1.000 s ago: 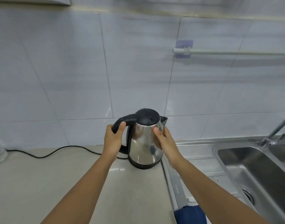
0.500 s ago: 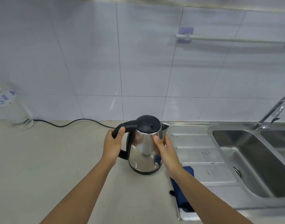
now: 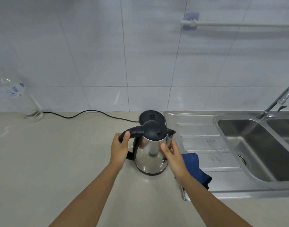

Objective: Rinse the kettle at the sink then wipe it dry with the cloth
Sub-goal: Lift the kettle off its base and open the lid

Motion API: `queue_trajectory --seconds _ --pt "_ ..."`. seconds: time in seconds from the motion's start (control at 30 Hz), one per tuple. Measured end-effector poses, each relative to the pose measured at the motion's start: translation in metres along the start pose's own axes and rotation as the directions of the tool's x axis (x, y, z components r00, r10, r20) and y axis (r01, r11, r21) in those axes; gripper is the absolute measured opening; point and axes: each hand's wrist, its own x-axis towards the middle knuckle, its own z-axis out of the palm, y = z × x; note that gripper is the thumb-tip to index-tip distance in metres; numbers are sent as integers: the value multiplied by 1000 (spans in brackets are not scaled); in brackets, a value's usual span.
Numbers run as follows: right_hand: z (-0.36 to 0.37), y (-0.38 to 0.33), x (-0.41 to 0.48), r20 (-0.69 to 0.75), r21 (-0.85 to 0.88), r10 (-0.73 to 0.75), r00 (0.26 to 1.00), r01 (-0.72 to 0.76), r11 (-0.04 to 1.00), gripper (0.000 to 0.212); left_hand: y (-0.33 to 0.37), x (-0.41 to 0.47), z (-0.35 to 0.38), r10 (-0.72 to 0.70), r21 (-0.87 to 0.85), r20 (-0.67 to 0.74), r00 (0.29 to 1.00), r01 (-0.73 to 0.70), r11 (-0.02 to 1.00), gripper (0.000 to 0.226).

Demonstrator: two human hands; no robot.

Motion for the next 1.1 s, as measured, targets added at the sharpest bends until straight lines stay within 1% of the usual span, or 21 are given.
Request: queue_trajectory --seconds 0.1,0.17,0.23,0.3,0.37,0.4,0.43,0.5,0.57,0.63,0.67,0.7,0.77,0.8,0.9,0.93,1.1 --pt "1 -1 -2 10 13 -4 1000 3 1000 58 4 0 -6 -22 32 68 997 20 999 38" --pt "1 -2 -2 15 20 13 1000 -14 1000 61 8 -1 -11 -35 40 93 995 31 999 39" --pt "1 -5 -3 9 33 29 1000 -29 999 65 17 -1 -13 -14 21 87 996 12 1000 41" --pt "2 -8 -4 -19 44 51 998 -50 998 70 32 1 -11 76 39 85 993 -80 996 47" --pt "3 -13 -3 -94 55 57 994 -52 997 60 55 4 -4 216 130 142 966 -234 963 59" --pt "4 -17 -2 -127 65 57 990 -49 997 56 67 6 2 288 187 199 937 -324 927 66" --pt "5 -19 1 -124 77 54 991 -44 996 57 78 9 9 348 255 268 898 -415 874 70" --pt "10 -18 6 -89 95 33 996 -25 995 55 95 14 23 402 411 424 812 -568 713 69" --pt "14 -9 8 -102 121 -2 995 15 992 52 102 21 35 369 516 542 755 -645 564 68" --pt "18 2 7 -108 131 16 994 -2 991 64 101 27 42 307 567 602 737 -665 486 71" --pt "19 8 6 -112 121 34 993 -20 992 71 99 29 44 274 581 612 742 -657 480 72" --pt "21 11 5 -122 112 50 991 -36 993 75 97 29 45 242 590 611 754 -637 496 73" --pt "23 17 6 -148 116 69 987 -52 992 80 93 30 46 177 607 602 779 -590 533 81" --pt "24 18 7 -158 123 75 985 -56 991 86 93 31 46 145 617 606 782 -577 534 86" --pt "28 19 10 -207 126 78 975 -52 991 115 96 34 46 86 631 623 777 -565 532 90" --pt "30 19 10 -227 123 66 972 -39 992 117 96 34 46 81 629 625 776 -563 536 88" --pt "38 19 11 -283 150 61 957 -19 988 107 96 33 47 98 608 615 782 -550 572 76"
